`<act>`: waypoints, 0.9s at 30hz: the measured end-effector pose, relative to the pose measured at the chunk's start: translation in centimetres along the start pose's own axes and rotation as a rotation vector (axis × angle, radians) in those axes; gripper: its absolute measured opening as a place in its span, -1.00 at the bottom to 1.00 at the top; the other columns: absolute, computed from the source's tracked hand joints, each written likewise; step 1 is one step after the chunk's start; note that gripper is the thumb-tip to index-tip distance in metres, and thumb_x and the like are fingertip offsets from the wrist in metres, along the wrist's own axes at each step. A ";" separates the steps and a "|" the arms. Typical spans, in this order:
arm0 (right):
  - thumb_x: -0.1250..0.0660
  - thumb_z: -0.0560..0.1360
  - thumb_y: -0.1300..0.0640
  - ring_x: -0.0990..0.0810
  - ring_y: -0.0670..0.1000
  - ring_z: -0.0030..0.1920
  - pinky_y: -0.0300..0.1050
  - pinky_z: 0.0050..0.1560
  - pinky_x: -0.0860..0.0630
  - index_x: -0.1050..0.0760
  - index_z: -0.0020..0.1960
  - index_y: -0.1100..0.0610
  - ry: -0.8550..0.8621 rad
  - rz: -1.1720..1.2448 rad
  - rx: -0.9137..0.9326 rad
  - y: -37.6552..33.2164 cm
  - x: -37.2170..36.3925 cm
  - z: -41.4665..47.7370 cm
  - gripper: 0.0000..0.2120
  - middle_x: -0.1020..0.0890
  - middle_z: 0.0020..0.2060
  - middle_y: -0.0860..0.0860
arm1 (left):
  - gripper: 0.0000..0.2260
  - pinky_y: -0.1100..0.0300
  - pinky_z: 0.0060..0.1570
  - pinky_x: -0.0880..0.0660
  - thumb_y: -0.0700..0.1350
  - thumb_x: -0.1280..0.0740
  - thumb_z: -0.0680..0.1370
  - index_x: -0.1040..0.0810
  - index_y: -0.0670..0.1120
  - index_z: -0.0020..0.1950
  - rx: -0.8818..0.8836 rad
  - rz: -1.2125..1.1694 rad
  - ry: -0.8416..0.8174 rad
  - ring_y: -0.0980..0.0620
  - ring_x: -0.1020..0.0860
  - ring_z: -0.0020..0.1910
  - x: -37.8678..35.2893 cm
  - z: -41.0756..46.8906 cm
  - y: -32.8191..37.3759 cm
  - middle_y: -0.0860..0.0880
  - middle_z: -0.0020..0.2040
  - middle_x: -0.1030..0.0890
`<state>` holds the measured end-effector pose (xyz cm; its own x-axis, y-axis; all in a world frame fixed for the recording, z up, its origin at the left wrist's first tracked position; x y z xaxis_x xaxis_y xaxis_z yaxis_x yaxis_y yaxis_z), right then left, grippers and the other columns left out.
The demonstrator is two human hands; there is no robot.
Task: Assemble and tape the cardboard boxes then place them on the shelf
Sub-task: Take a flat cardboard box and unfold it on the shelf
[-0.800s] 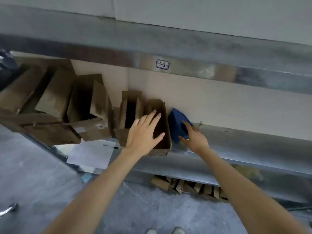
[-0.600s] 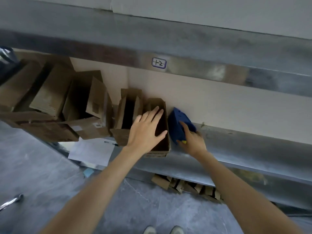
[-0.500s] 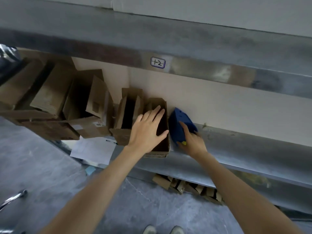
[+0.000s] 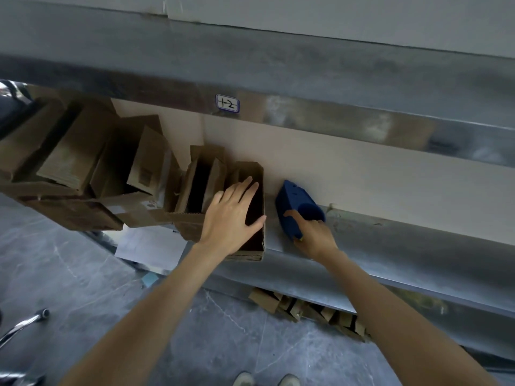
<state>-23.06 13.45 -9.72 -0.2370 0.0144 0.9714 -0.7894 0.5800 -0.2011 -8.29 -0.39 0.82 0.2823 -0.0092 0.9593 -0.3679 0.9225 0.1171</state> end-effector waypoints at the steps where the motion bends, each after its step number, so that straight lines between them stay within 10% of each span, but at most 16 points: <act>1: -0.29 0.53 0.16 -0.60 0.19 -0.22 -0.09 -0.19 -0.35 -0.16 0.46 -0.05 0.012 0.001 -0.009 0.7 0.1 -0.5 -0.43 -0.66 -0.16 0.12 | -0.38 0.06 0.35 -0.31 0.20 -0.29 0.56 -0.32 -0.07 0.54 -0.001 -0.002 0.001 -0.04 -0.35 0.46 0.0 -0.1 0.1 -0.05 0.52 -0.35; 27: -0.36 0.53 -0.08 -0.60 0.15 0.01 0.07 -0.16 -0.60 0.07 0.57 -0.15 0.016 0.100 -0.231 9.9 3.3 -9.0 -0.21 -0.58 0.16 0.10 | -0.39 0.08 0.41 -0.21 0.23 -0.23 0.59 -0.26 -0.02 0.57 0.010 -0.028 -0.041 0.02 -0.26 0.51 0.3 -2.0 0.4 0.01 0.57 -0.25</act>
<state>-26.51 26.59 -7.35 -0.2966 0.0928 0.9505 -0.6120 0.7456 -0.2638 -6.57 0.80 0.69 0.2560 -0.0513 0.9653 -0.3688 0.9179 0.1466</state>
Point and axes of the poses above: each hand's wrist, its own z-axis towards the middle knuckle, its own x-axis out of the back of the hand, y = z × x, the point moved 5 cm from there along z, towards the middle knuckle
